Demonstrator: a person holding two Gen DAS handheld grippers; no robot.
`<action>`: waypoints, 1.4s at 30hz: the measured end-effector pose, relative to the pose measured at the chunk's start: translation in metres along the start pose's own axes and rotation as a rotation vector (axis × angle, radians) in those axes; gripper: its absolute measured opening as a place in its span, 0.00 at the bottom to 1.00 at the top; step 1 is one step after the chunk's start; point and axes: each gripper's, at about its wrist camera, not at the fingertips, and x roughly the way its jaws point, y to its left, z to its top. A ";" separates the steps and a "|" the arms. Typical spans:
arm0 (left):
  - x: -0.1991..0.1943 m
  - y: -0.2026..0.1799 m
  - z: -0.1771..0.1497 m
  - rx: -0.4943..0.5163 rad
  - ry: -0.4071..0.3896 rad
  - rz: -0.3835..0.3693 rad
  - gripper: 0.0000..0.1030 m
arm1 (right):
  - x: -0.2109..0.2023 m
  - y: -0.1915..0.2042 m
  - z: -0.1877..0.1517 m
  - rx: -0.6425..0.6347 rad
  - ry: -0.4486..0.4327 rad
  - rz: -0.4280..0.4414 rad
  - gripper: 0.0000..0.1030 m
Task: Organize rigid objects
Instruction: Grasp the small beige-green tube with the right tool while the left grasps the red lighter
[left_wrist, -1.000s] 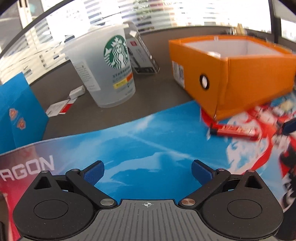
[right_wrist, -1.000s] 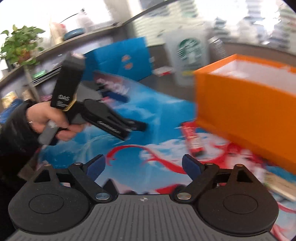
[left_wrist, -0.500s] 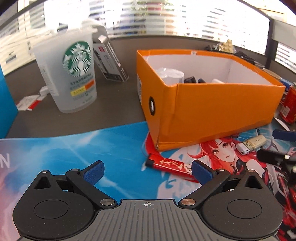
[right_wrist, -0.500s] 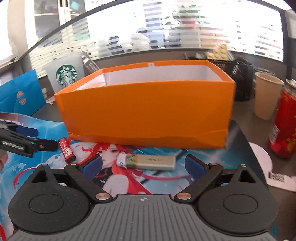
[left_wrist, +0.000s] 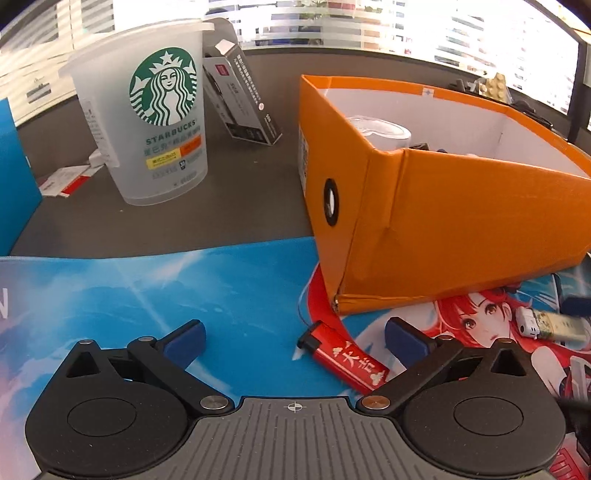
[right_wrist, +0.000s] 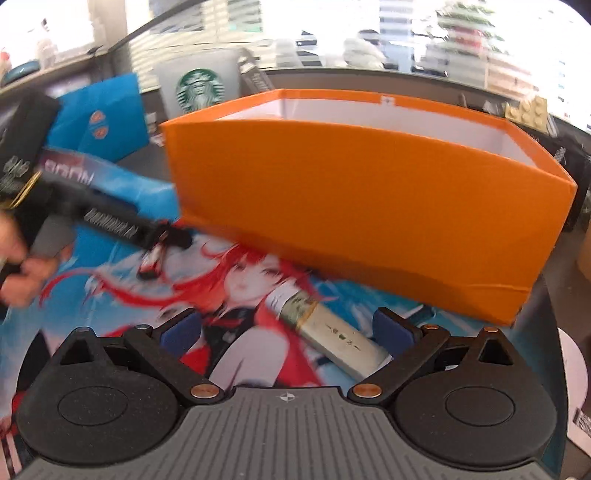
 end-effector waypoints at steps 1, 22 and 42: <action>-0.001 0.001 0.000 0.001 0.004 0.001 1.00 | -0.005 0.005 -0.003 -0.009 0.006 0.001 0.98; -0.037 -0.002 -0.030 0.047 -0.062 -0.056 0.70 | -0.007 0.024 -0.009 0.019 0.013 -0.121 0.97; -0.064 0.008 -0.047 -0.032 -0.067 -0.165 0.16 | -0.018 0.051 -0.011 -0.014 -0.019 -0.206 0.20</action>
